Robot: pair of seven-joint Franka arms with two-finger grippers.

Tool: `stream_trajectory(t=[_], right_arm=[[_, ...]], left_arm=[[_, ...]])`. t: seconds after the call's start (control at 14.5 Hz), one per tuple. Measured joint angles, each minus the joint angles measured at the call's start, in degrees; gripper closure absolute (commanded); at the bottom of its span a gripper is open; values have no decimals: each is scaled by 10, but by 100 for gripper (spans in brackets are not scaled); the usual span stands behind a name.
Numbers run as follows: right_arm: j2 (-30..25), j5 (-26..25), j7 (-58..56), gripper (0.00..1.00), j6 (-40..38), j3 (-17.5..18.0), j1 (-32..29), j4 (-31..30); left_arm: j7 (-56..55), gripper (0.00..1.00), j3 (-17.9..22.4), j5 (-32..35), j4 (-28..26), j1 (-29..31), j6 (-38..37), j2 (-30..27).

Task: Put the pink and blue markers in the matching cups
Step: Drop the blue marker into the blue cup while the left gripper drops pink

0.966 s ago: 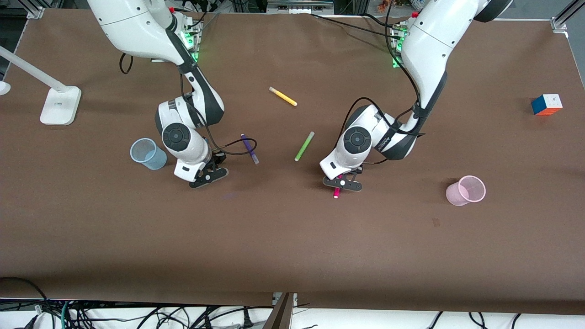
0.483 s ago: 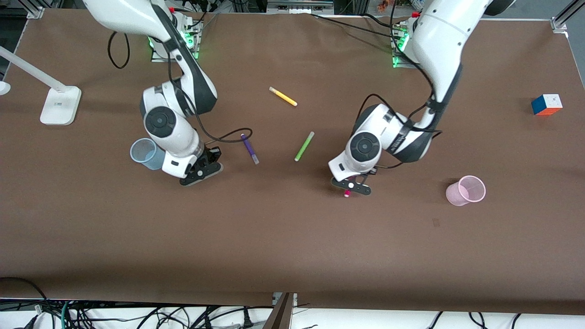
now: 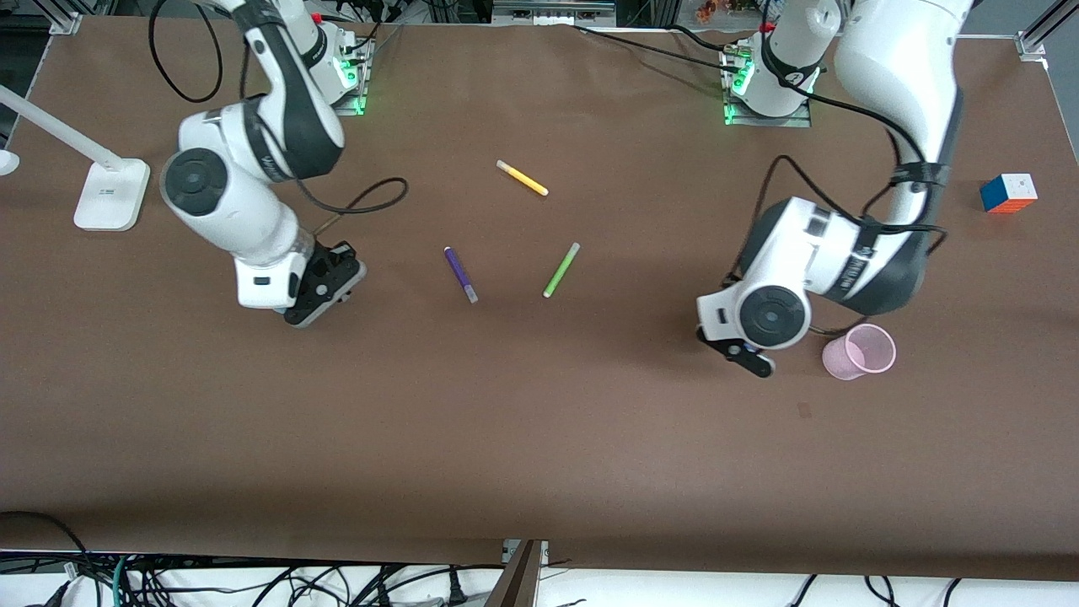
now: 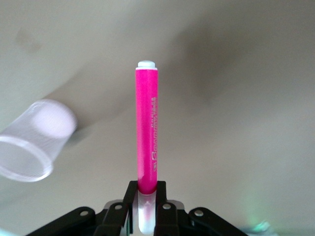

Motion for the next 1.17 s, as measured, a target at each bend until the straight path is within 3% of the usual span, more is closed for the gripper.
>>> stream_trajectory(t=[0.34, 0.55, 0.76, 0.83, 0.97, 1.03, 1.17], right_arm=[[-5, 148, -271, 100, -62, -93, -4, -6], [-1, 224, -419, 100, -106, -141, -18, -18], [4, 268, -522, 100, -135, -147, -52, -26], [9, 287, -554, 100, -141, -147, -59, -27], [25, 323, -617, 100, -152, -147, -68, -28], [34, 335, -643, 100, -157, -147, -73, -28], [49, 353, -684, 100, -166, -147, -84, -29]], left_arm=[[91, 90, 7, 145, 4, 53, -70, 3], [97, 90, 7, 156, 3, 100, -69, 19], [98, 88, 7, 156, 3, 122, -43, 45], [98, 81, 6, 156, 3, 122, -37, 50], [97, 22, 4, 156, 3, 120, -33, 52], [97, 0, 3, 157, 3, 119, -33, 52], [97, 0, 3, 161, 5, 119, -33, 52]])
